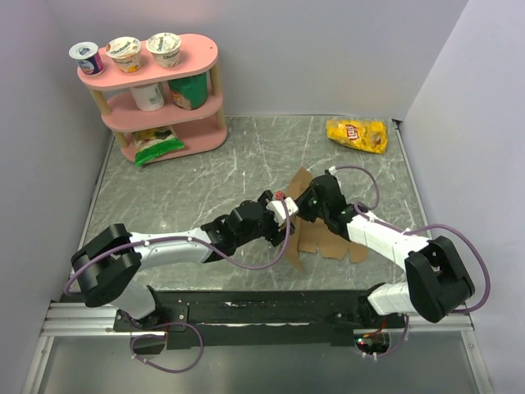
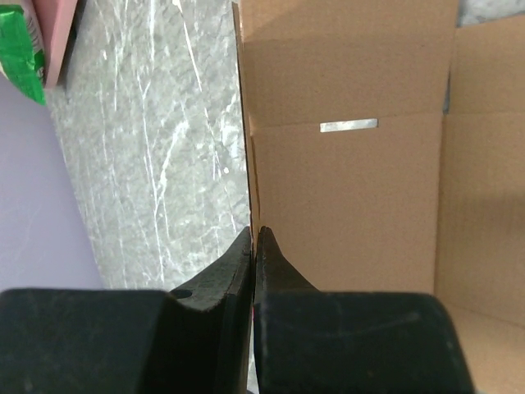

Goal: Fold the paper box

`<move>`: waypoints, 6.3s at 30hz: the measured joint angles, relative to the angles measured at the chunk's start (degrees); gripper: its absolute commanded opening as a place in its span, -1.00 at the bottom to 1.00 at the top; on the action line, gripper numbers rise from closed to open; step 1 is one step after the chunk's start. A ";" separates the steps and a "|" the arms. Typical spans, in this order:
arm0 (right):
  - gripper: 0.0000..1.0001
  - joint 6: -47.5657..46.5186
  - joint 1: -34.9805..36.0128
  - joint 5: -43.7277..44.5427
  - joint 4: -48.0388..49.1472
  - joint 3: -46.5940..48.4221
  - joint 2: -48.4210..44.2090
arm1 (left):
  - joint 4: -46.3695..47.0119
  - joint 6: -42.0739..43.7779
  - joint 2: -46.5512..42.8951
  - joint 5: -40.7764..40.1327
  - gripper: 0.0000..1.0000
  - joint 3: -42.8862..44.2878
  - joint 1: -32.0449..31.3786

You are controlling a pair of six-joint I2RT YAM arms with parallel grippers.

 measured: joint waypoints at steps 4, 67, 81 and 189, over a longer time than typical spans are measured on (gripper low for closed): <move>-1.00 -0.87 -1.66 -0.85 -2.86 2.05 0.00 | 2.38 -0.04 -0.02 -2.21 0.61 -1.01 -0.24; -1.00 -9.75 -3.76 8.00 -21.49 15.17 -11.65 | -16.11 -22.45 -8.50 -16.50 0.99 1.70 -2.73; -1.00 -13.31 -3.67 1.77 -20.57 14.10 -11.15 | -14.29 -7.32 -16.31 3.08 0.98 1.16 -0.76; -0.98 -1.68 3.93 0.92 -14.40 0.48 -17.68 | -35.17 -16.90 4.96 15.67 0.09 16.39 4.92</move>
